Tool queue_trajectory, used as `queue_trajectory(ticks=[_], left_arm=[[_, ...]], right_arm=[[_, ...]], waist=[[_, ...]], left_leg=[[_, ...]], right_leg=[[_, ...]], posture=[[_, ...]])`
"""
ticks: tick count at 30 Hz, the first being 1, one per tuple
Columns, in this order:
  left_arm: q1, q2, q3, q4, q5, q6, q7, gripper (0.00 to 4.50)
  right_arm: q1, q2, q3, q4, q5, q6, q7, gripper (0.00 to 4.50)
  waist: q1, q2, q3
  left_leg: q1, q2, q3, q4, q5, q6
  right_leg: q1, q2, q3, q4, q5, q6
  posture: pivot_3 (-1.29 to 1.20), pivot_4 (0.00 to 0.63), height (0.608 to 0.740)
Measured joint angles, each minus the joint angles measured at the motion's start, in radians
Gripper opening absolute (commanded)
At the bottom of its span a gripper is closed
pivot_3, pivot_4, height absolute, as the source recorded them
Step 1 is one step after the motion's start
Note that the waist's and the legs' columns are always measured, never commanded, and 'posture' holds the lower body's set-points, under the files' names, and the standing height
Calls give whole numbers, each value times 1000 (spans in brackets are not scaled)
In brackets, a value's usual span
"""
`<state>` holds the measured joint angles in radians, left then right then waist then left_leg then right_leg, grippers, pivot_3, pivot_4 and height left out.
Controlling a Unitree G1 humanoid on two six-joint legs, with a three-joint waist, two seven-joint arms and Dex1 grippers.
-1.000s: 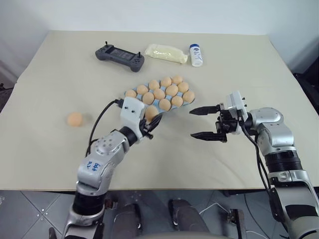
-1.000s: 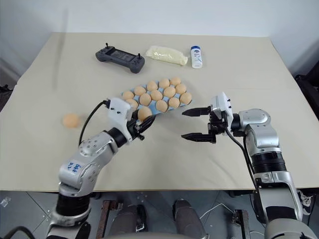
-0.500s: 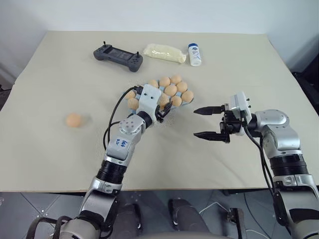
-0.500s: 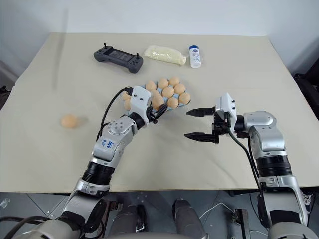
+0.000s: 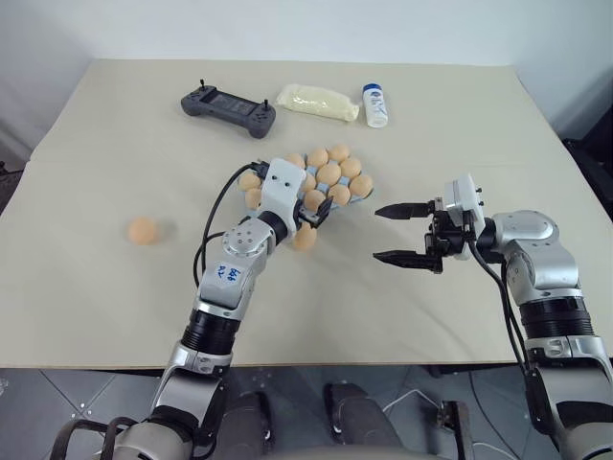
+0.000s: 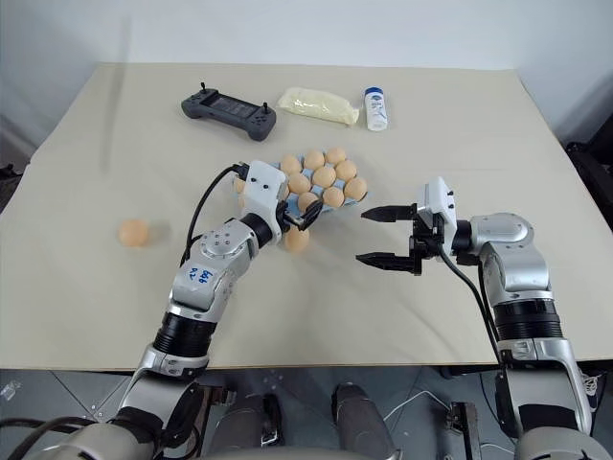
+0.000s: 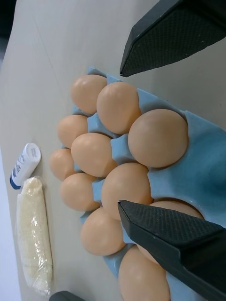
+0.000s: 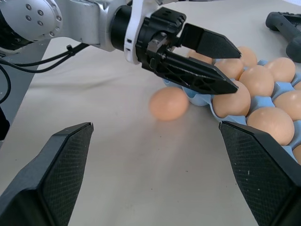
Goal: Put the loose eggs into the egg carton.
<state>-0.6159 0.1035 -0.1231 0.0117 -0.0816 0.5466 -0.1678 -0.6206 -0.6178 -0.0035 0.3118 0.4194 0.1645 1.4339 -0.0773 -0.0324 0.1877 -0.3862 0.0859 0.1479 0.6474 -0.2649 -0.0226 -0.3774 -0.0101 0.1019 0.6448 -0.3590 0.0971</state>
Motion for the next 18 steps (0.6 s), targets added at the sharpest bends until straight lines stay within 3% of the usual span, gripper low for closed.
queue_trajectory(ticks=[18], left_arm=[[83,30,-3,-153,-5,48,-68,4467]], right_arm=[[6,1,0,1,0,-5,-14,4500]], waist=[[1,0,0]], left_leg=[[0,2,0,0,0,0]], right_leg=[[0,0,0,0,0,0]], posture=[[0,150,740]])
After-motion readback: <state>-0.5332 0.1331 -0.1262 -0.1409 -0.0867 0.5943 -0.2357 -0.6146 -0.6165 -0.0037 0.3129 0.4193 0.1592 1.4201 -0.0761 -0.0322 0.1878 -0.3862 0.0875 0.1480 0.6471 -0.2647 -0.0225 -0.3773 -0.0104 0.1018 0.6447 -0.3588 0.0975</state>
